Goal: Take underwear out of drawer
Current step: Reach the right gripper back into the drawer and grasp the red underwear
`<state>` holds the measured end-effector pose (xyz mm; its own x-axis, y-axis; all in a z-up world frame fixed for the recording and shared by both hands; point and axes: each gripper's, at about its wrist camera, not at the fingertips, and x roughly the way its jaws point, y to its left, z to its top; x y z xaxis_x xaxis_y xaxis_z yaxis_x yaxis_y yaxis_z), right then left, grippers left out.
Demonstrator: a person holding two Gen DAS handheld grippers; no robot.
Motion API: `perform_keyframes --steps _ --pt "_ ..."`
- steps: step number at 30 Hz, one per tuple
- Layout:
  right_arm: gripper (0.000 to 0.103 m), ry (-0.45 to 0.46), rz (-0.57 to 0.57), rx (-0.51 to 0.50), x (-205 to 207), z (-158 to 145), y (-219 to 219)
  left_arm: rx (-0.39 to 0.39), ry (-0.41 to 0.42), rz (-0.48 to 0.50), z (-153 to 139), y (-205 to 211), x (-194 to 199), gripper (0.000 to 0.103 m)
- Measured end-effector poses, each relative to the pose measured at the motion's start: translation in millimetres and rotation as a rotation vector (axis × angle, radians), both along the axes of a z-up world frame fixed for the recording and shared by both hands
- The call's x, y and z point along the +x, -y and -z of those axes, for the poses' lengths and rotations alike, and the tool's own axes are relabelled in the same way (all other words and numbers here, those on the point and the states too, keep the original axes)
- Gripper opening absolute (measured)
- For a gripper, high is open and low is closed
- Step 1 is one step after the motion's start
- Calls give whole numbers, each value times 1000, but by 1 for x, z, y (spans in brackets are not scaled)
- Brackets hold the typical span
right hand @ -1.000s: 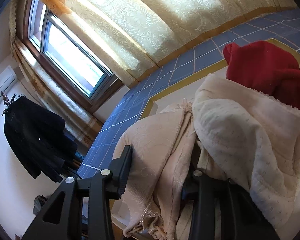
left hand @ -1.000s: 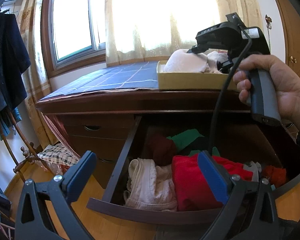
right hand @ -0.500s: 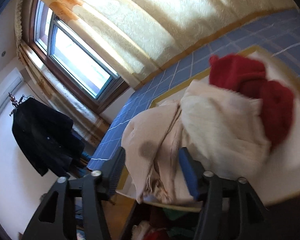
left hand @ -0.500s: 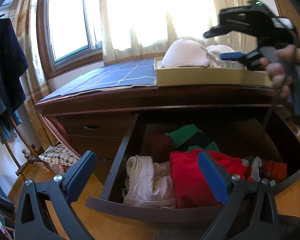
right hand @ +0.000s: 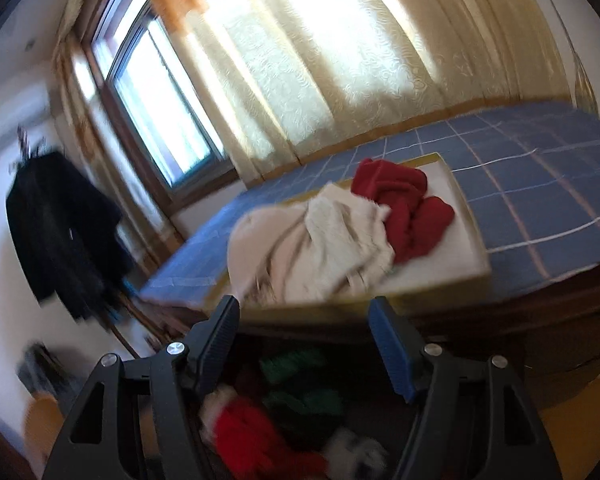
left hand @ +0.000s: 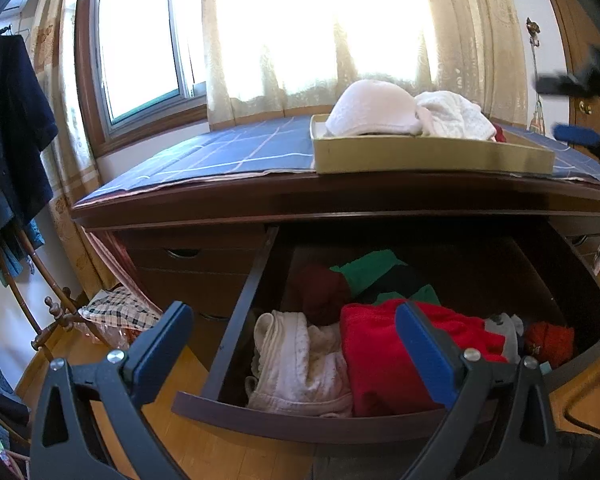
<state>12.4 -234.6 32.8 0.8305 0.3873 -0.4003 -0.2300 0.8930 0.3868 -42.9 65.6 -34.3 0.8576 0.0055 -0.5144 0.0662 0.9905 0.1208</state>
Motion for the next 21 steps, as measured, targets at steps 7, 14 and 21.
perform_keyframes --steps 7,14,21 --pt "69 -115 -109 -183 -39 50 -17 -21 3 -24 -5 -11 3 103" --pt "69 -234 -225 -151 -41 89 -42 0 10 -12 -4 -6 1 103" --pt "69 -269 -351 -183 -25 102 -78 18 60 -23 -7 -17 12 103"
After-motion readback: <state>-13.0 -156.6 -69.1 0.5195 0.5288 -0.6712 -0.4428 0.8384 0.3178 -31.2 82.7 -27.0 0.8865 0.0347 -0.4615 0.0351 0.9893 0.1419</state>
